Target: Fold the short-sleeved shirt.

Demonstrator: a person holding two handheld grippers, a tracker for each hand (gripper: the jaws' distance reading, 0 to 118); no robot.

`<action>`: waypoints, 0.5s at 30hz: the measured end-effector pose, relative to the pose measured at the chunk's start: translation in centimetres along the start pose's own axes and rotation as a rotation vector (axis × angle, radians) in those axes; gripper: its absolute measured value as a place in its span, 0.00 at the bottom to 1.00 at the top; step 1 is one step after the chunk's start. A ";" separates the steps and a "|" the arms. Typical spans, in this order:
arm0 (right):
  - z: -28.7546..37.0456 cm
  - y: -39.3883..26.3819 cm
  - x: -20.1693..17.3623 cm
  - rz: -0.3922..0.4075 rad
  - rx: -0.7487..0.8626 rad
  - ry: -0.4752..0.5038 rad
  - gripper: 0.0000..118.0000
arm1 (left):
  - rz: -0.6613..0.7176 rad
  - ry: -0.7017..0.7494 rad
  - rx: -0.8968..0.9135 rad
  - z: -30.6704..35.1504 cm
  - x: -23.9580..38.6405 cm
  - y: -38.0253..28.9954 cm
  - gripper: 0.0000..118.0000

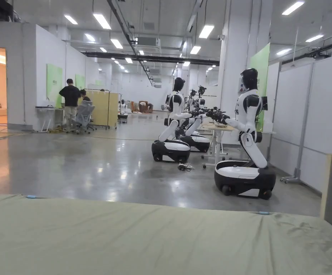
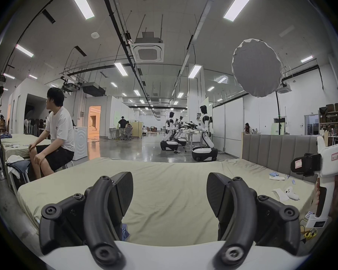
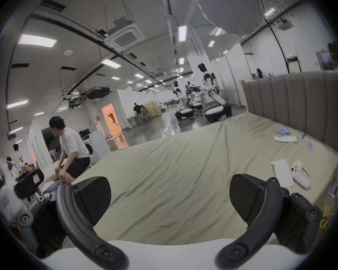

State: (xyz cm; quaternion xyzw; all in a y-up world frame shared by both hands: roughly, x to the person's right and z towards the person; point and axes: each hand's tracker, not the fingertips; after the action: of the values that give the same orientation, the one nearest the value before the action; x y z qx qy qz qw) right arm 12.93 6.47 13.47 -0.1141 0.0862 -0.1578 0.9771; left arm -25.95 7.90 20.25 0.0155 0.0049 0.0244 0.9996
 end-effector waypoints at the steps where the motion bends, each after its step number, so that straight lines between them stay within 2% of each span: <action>1: 0.0 0.2 -0.2 -0.007 0.005 -0.022 1.00 | 0.009 -0.001 0.000 0.0 0.0 0.1 0.65; 4: -0.1 0.5 -0.6 -0.035 0.008 -0.049 1.00 | 0.026 -0.004 0.007 0.1 -0.1 0.1 0.65; 7: -0.7 0.8 -0.6 -0.097 -0.078 -0.148 1.00 | 0.037 -0.002 0.000 0.2 -0.2 0.0 0.65; 10: -1.2 0.6 0.0 -0.099 -0.116 -0.124 1.00 | 0.049 -0.002 -0.005 0.3 -0.2 0.0 0.65; 15: -0.8 0.5 -0.2 -0.106 -0.089 -0.100 1.00 | 0.058 -0.009 -0.006 0.4 -0.2 0.2 0.65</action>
State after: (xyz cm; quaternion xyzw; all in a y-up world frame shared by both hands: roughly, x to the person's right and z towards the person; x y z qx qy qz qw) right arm 12.72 6.85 12.60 -0.1693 0.0378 -0.1994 0.9644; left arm -26.18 8.06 20.69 0.0125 0.0000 0.0535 0.9985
